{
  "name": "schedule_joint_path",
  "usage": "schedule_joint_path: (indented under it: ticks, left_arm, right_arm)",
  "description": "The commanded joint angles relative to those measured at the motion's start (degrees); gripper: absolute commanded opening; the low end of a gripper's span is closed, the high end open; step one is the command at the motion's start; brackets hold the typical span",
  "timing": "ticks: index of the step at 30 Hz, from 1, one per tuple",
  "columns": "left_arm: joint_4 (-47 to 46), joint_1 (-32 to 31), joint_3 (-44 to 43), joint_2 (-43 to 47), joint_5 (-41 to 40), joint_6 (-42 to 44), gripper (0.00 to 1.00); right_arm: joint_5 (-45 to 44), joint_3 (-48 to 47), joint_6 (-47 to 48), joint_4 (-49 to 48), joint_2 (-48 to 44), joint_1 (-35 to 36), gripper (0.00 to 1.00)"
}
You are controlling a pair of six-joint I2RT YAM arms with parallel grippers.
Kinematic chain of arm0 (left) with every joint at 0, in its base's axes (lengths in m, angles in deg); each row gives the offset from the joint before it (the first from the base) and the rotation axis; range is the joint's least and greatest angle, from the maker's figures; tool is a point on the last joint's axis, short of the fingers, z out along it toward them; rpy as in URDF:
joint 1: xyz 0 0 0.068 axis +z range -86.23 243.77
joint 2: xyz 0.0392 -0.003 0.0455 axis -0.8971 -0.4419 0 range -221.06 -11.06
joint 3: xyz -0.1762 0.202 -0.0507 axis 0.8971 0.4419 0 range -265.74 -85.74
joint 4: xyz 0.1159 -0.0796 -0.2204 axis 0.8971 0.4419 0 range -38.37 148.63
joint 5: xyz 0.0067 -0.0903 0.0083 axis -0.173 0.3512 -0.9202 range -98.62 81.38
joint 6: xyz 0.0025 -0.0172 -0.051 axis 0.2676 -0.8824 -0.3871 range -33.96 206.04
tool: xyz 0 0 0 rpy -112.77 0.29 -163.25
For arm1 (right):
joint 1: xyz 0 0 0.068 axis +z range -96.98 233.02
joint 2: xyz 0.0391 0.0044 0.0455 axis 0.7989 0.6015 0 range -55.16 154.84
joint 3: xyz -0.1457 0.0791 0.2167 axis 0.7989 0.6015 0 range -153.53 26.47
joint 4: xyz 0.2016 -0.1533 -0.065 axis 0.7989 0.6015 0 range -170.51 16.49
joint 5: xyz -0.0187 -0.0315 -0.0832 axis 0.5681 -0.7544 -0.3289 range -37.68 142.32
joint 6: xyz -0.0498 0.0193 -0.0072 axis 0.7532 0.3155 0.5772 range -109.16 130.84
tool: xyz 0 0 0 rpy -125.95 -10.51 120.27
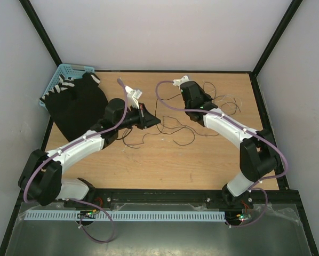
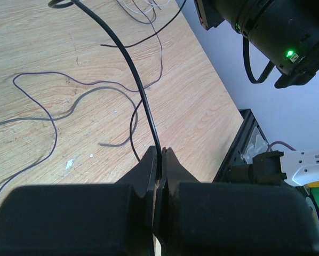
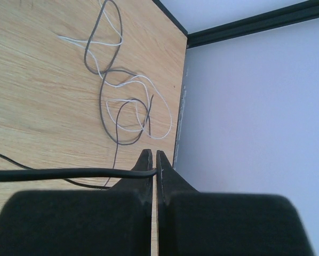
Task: Zip-tie the wires
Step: Straighten the cable at the center of the board.
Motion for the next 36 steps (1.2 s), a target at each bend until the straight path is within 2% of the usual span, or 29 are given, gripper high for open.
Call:
schedule_joint_path:
  ticks: [1,6,14,17,21,24,28,33,36]
  left_arm:
    - [-1.07,0.33,-0.09,0.04,0.59,-0.23,0.0]
    - [-1.1,0.33,-4.05,-3.02,1.6,-0.74,0.0]
    - [-1.1,-0.18,-17.11,-15.62,4.32,-2.51,0.0]
    - [-1.03,0.5,-16.21,-15.82,4.75,-2.43,0.0]
    - [0.01,4.83,-10.77,-10.89,8.3,-4.41,0.0]
    - [6.07,10.1,-7.2,-5.59,12.17,-5.41,0.0]
    - [19.57,14.48,-5.18,1.2,16.11,-2.77,0.0]
    - [37.47,17.63,-2.79,9.1,12.65,4.51,0.0]
    - [42.66,20.76,-0.82,12.29,11.73,6.83,0.0]
  right_arm:
    - [-2.65,-2.52,1.42,0.94,-0.75,0.14,0.0]
    - [1.51,-5.3,-5.33,2.81,1.02,-3.1,0.0]
    - [11.62,-6.22,-15.83,8.37,-0.72,-8.47,0.0]
    - [12.66,-3.5,-15.79,8.79,-3.94,-8.53,0.0]
    - [13.94,-0.93,-14.26,11.23,-8.3,-8.55,0.0]
    - [14.35,-0.47,-12.76,14.58,-10.25,-8.34,0.0]
    - [20.64,-1.9,-11.63,22.25,-10.66,-7.07,0.0]
    - [23.25,-5.38,-13.15,34.74,-6.42,-3.85,0.0]
    - [22.38,-7.63,-13.76,40.89,-2.03,-2.08,0.0]
